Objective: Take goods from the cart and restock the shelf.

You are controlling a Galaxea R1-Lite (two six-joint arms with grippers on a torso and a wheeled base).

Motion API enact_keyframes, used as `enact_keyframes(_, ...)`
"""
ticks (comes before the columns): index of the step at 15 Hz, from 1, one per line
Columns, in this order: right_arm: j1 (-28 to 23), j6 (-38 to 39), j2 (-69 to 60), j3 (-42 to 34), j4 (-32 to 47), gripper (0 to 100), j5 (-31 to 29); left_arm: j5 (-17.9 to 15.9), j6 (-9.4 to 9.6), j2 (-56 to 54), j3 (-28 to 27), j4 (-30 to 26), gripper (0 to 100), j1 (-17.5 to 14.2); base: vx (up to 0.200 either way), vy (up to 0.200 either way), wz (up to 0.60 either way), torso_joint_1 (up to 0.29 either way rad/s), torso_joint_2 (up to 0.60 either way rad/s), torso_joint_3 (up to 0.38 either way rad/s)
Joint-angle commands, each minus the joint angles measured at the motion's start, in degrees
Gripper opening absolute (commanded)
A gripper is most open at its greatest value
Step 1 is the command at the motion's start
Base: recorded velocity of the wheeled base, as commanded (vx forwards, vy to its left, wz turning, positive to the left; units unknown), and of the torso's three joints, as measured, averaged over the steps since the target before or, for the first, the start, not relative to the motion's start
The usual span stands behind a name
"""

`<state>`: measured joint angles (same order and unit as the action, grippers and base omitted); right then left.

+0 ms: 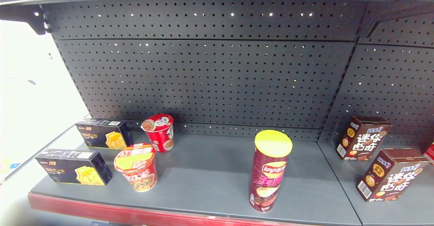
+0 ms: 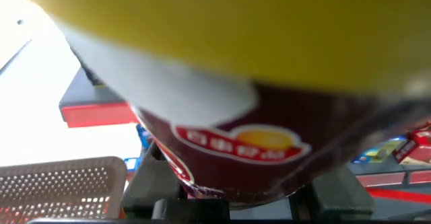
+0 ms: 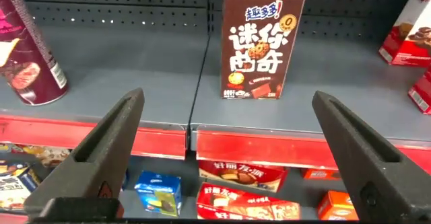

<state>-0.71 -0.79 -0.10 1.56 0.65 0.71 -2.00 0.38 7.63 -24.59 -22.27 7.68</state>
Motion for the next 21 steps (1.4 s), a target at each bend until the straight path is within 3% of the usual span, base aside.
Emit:
enact_keyframes(1,0.0,-0.26,0.1,-0.07,-0.03,100,0.0,-1.43,0.06,1.25,-1.52,-0.05,0,0.76,0.0,0.0,0.0,0.0,0.0,0.0)
enact_keyframes(5,0.0,-0.88,0.1,-0.07,-0.03,100,0.17,-4.59,0.41,3.79,-3.8,0.21,0,1.2,0.0,0.0,-0.45,0.001,0.0,0.003)
enact_keyframes(9,0.0,-0.61,0.1,0.02,0.06,100,0.08,-9.69,0.5,8.01,-5.12,1.71,0,3.66,0.0,0.0,0.0,0.0,0.0,0.0)
enact_keyframes(11,0.0,-0.61,0.1,0.02,0.06,100,0.08,-11.36,0.41,11.0,-5.65,3.64,0,4.45,0.0,0.0,-0.6,0.0,0.0,0.002)
enact_keyframes(16,0.09,1.06,0.1,0.02,-0.12,100,0.17,-17.95,-0.55,25.06,-5.56,14.1,0,7.26,0.0,0.0,0.0,0.0,0.0,0.0)
enact_keyframes(19,0.09,1.32,0.1,0.02,-0.12,100,0.08,-26.48,-3.19,40.71,-7.14,28.42,0,6.91,0.0,0.0,0.0,0.0,0.0,0.0)
enact_keyframes(21,0.0,1.32,0.1,0.02,-0.12,100,0.17,-28.67,-3.81,48.18,-9.16,33.87,0,6.47,0.0,0.0,0.0,0.0,0.0,0.0)
